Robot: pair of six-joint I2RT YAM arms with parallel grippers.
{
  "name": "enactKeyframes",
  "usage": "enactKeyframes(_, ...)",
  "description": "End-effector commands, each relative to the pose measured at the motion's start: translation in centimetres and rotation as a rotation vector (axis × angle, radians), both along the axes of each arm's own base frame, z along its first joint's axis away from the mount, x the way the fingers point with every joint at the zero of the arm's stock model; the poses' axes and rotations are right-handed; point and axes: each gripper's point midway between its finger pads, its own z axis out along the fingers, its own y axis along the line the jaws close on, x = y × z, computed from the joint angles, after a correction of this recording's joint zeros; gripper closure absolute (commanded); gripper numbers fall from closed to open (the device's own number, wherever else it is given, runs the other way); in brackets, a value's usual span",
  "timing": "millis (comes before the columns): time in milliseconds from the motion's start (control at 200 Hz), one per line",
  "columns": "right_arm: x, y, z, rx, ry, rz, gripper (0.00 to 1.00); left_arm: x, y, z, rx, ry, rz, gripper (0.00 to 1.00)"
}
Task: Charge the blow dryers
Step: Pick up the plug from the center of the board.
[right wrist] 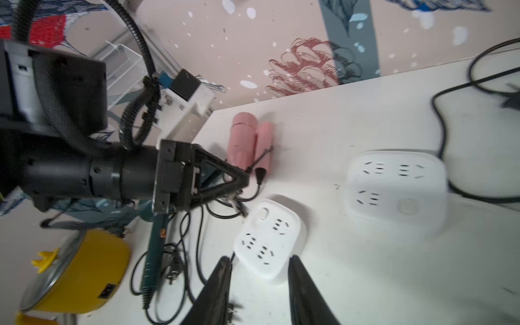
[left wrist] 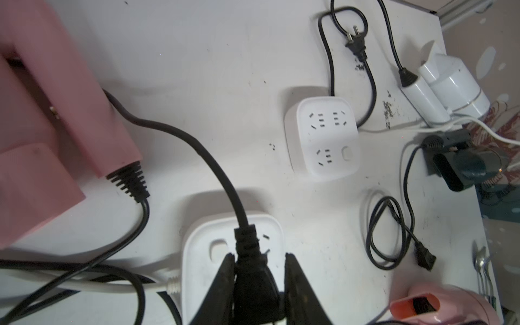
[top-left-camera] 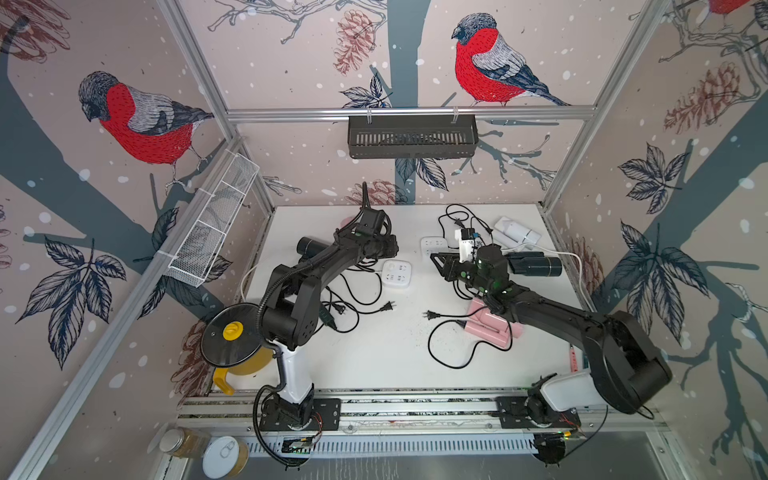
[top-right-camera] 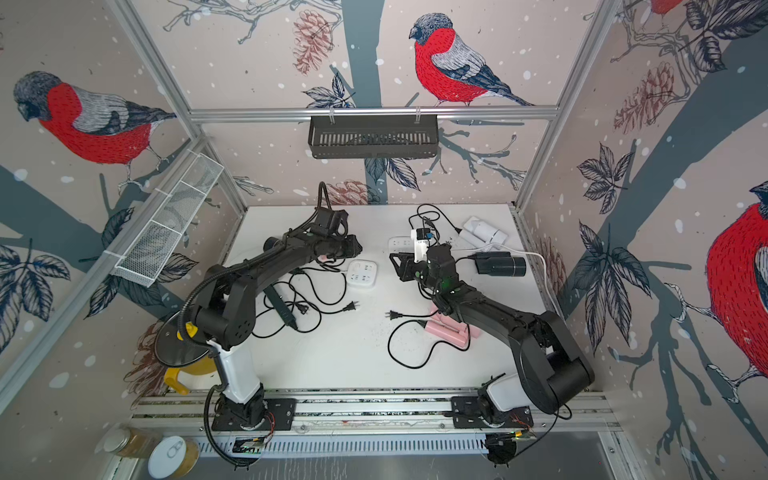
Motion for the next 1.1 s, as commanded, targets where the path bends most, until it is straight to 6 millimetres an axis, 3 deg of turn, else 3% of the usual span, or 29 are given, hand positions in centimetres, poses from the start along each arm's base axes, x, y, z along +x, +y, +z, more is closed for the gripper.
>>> enactKeyframes(0,-1.1,3.0,0.5,0.134,0.168,0.149,0.64,-0.6,-1.4,1.7,-0.105,-0.088,-0.032,0.78)
enactKeyframes(130,-0.1,5.1,-0.2,0.164,0.248,0.168,0.63,-2.7,-1.6,1.2,-0.167,-0.11,-0.047,0.78)
enactKeyframes(455,2.1,6.7,-5.1,0.202,0.429,0.133,0.59,-6.5,-1.9,0.0,-0.207,-0.148,-0.1,0.78)
enactKeyframes(795,2.9,5.3,-7.4,0.049,0.421,-0.006,0.39,-7.5,-2.2,-0.9,-0.221,-0.128,-0.121,0.78)
enactKeyframes(911,2.7,4.8,-7.1,0.059,0.414,-0.004,0.27,-7.5,-2.4,-1.0,-0.227,-0.124,-0.124,0.78)
enactKeyframes(996,2.7,3.7,-7.7,0.021,0.423,-0.044,0.11,-7.5,-2.6,-0.8,-0.23,-0.125,-0.128,0.78)
enactKeyframes(1096,2.6,2.8,-8.2,0.019,0.445,-0.05,0.09,-7.5,-2.7,-0.8,-0.229,-0.124,-0.131,0.79)
